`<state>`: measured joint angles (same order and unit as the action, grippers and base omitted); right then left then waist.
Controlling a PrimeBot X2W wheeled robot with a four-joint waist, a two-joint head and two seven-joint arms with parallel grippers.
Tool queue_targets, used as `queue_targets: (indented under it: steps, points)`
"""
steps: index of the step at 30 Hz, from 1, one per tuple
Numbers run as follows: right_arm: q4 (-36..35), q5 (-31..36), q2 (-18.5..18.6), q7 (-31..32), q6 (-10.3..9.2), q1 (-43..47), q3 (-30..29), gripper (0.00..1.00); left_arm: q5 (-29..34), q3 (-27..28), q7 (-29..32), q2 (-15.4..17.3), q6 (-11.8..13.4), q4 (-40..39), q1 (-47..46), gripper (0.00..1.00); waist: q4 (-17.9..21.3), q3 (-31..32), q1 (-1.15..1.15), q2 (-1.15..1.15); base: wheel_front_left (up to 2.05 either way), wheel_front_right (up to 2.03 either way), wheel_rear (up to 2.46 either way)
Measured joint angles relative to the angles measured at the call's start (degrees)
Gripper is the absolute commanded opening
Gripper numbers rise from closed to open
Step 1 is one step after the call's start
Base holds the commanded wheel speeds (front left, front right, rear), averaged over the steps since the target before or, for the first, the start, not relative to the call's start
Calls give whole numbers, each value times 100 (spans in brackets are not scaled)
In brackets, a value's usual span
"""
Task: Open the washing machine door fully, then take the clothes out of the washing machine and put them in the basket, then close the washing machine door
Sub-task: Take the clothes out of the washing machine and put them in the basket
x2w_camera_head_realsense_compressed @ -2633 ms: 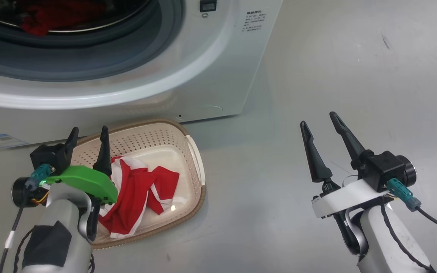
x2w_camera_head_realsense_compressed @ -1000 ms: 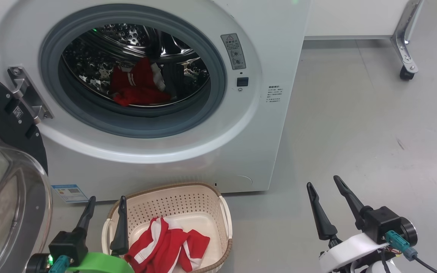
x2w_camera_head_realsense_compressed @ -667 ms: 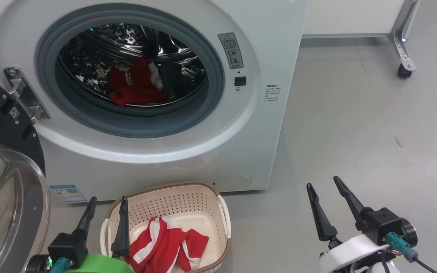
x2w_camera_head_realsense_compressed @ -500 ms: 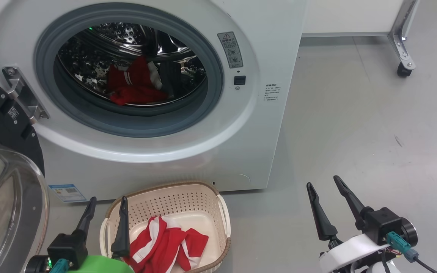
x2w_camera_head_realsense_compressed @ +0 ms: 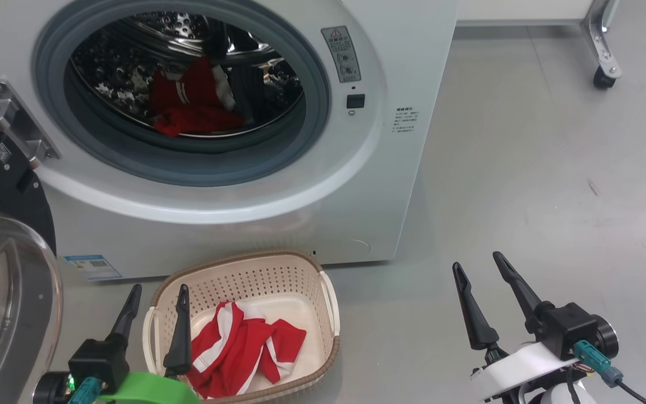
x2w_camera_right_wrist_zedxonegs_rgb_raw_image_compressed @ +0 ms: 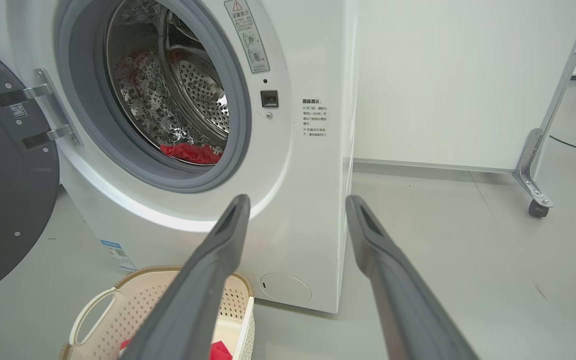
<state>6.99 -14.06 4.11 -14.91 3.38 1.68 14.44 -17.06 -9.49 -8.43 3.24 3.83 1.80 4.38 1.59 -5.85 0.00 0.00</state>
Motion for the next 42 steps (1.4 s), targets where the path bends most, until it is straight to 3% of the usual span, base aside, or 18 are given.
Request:
queue_targets:
  steps: [14,28,42]
  points:
    - [-361,47,-1,5,0,-264,63,100,-3,-14,396,58,31,29,-736,100,83,-840,0,0,0,0,0]
    - [-637,103,-16,5,0,-882,145,100,-2,71,895,203,-94,611,-2529,100,292,-1939,1,0,0,0,0]
    - [-690,-55,-91,5,-1,-1451,298,100,10,414,1592,775,-156,1263,-4349,100,730,-2912,1,0,0,0,0]
